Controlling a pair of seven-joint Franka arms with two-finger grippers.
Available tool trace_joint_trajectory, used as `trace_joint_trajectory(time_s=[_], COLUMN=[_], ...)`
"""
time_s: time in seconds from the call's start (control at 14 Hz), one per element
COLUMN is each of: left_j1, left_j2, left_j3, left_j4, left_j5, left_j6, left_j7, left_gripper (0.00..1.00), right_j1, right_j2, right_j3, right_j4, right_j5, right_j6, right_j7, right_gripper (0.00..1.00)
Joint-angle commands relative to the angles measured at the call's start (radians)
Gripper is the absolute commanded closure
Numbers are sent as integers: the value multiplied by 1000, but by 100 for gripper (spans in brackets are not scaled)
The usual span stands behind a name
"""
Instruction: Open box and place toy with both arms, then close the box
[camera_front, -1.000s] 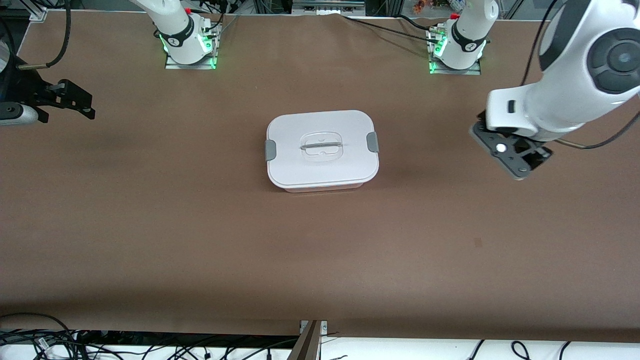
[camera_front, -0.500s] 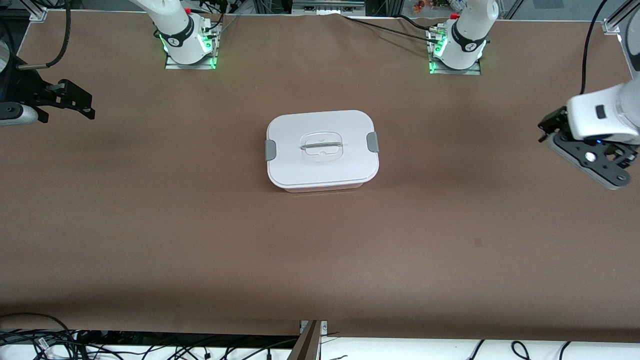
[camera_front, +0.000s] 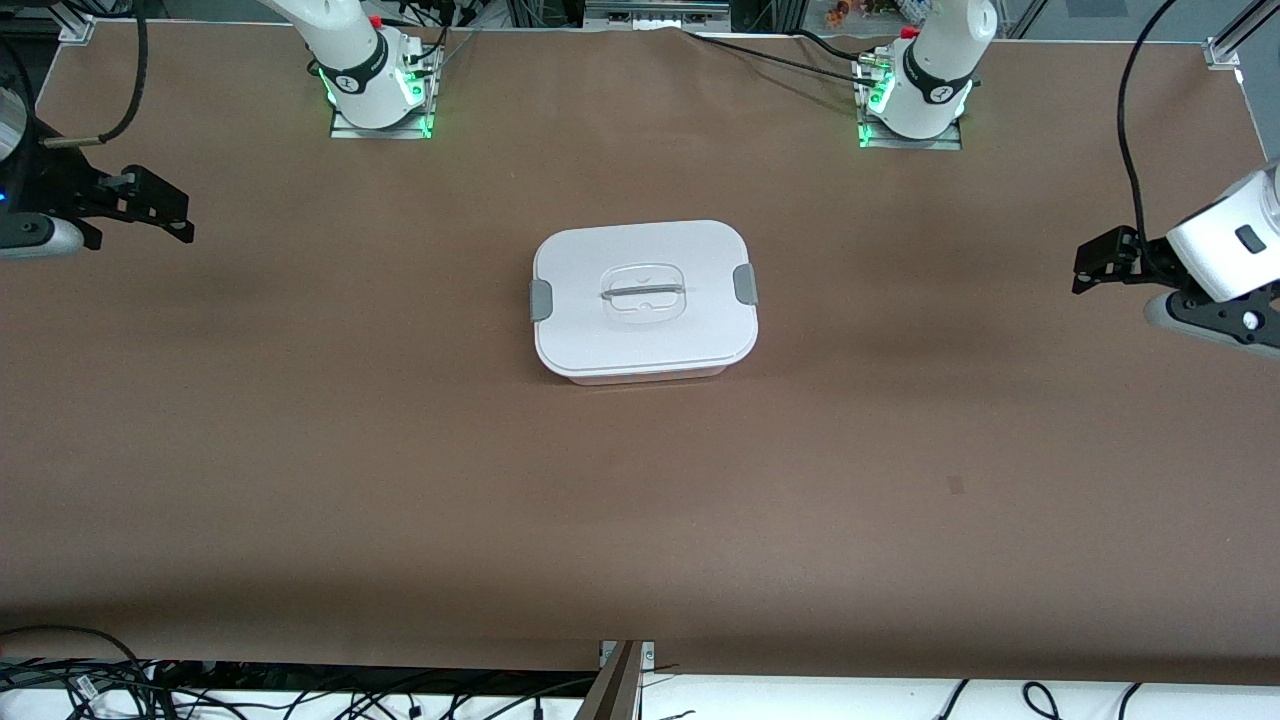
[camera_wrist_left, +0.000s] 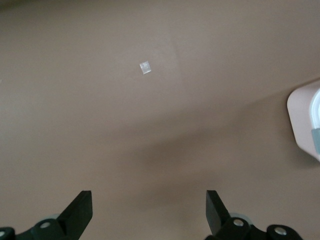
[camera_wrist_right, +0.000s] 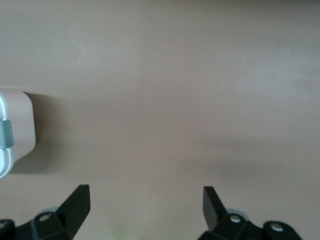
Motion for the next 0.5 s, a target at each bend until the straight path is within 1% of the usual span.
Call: trace_joint_trajectory(time_s=[0.0,0.14,0.29,0.43], left_j1=[-51,-86,-133,-129], left_j2=[-176,-228,-227,-219], left_j3=[78,108,169,174], left_j4=[-230,-297,-304,-301], left_j5=[-55,-55,-62,-85], left_j6=[86,112,115,114], left_j7=[-104,-146,-138,-135], left_gripper=[0,0,0,0], right_j1=[-6,-6,-6,-6], right_j2=[24,24,23,23], right_j3=[4,4,2,1], right_j4=[25,28,41,41], right_j5=[7,4,4,4], right_j6=[3,2,0,2], right_j7=[5,2,0,0], right_gripper=[0,0,0,0])
